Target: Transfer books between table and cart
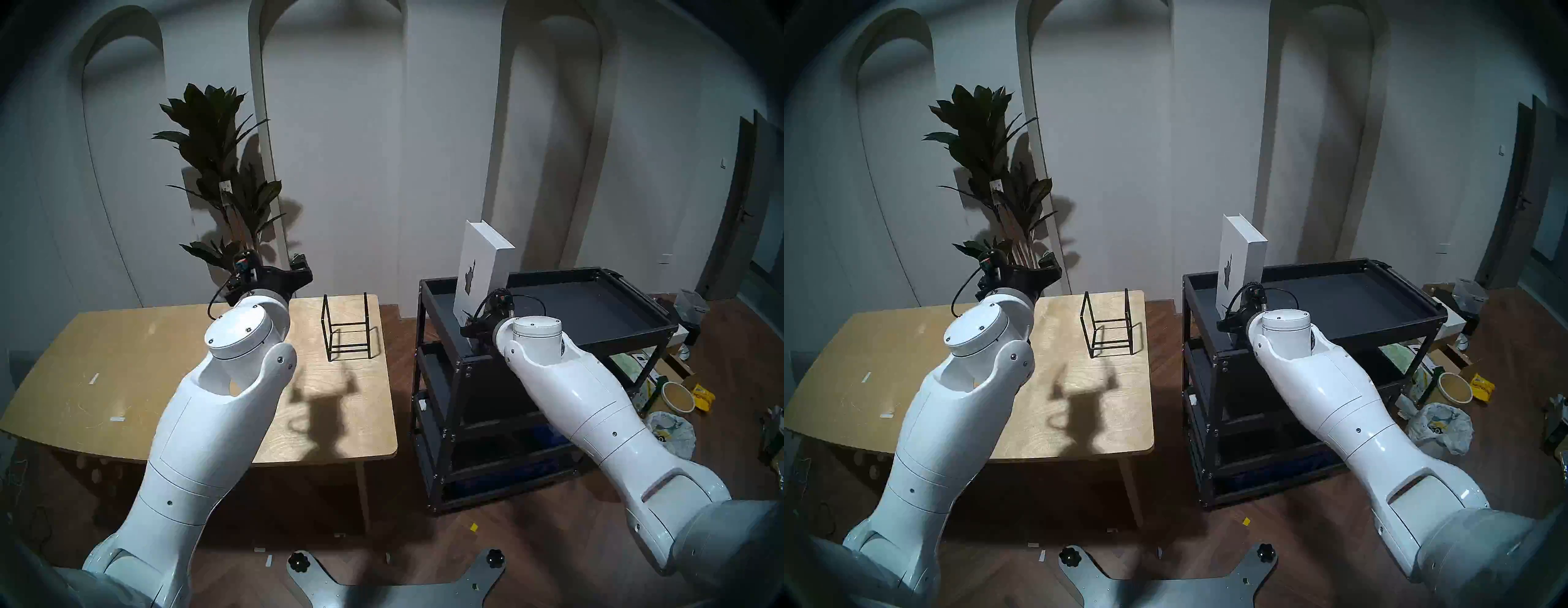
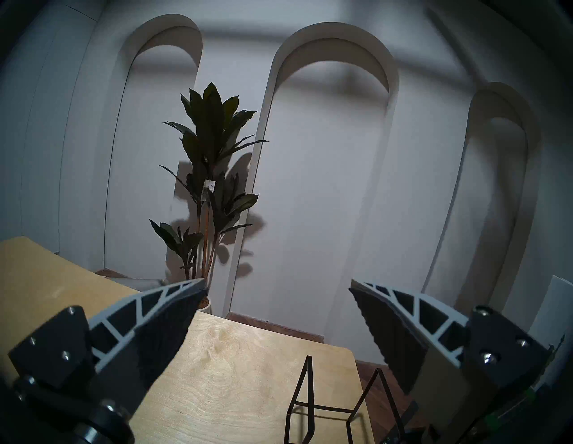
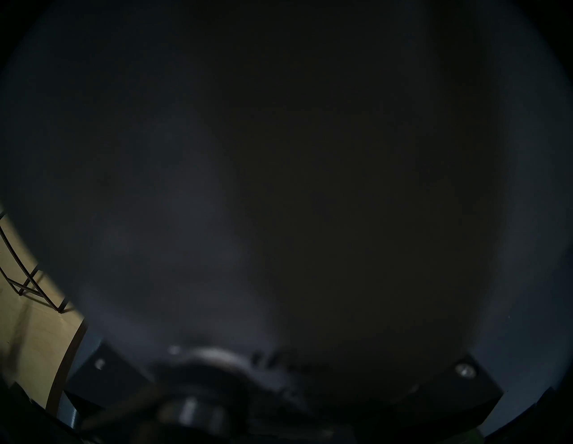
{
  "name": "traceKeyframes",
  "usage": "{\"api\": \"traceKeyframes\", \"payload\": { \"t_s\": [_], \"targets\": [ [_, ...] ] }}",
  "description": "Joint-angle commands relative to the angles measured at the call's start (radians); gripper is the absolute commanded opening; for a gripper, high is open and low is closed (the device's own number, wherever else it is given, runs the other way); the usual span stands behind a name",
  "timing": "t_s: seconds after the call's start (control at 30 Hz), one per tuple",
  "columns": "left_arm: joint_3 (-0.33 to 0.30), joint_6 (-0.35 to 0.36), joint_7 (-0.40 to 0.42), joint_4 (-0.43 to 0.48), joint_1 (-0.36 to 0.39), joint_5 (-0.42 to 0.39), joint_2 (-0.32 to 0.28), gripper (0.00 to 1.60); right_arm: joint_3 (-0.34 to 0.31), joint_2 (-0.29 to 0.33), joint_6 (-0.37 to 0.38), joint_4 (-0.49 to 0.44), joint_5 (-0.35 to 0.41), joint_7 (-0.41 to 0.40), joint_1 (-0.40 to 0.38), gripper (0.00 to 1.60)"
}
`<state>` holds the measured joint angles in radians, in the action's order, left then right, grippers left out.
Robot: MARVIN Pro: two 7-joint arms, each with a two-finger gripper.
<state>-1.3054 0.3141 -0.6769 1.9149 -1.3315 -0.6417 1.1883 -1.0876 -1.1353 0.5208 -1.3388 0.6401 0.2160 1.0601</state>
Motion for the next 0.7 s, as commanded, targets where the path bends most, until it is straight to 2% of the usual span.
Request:
{"api": "traceKeyframes", "payload": {
  "t_s": [0.0, 0.03, 0.07, 0.33, 0.67],
  "targets": [
    [0.003, -0.003, -0.004, 0.017, 0.027, 0.011, 0.004, 1.6, 0.005, 0.023, 0.021, 0.013, 0.009, 0.006, 0.061, 1.41],
    [0.004, -0.002, -0.005, 0.017, 0.028, 0.011, 0.005, 1.6, 0.005, 0.025, 0.021, 0.009, 0.011, 0.007, 0.063, 1.58],
    [0.006, -0.002, -0.006, 0.017, 0.028, 0.012, 0.006, 1.6, 0.004, 0.027, 0.023, 0.006, 0.014, 0.009, 0.064, 1.6],
    [0.012, -0.003, -0.011, 0.015, 0.031, 0.017, 0.009, 1.6, 0.001, 0.044, 0.011, -0.024, 0.031, 0.009, 0.078, 1.6],
    [0.017, -0.003, -0.017, 0.014, 0.034, 0.023, 0.011, 1.6, -0.029, 0.071, 0.017, -0.124, 0.066, 0.032, 0.113, 1.6]
  ]
}}
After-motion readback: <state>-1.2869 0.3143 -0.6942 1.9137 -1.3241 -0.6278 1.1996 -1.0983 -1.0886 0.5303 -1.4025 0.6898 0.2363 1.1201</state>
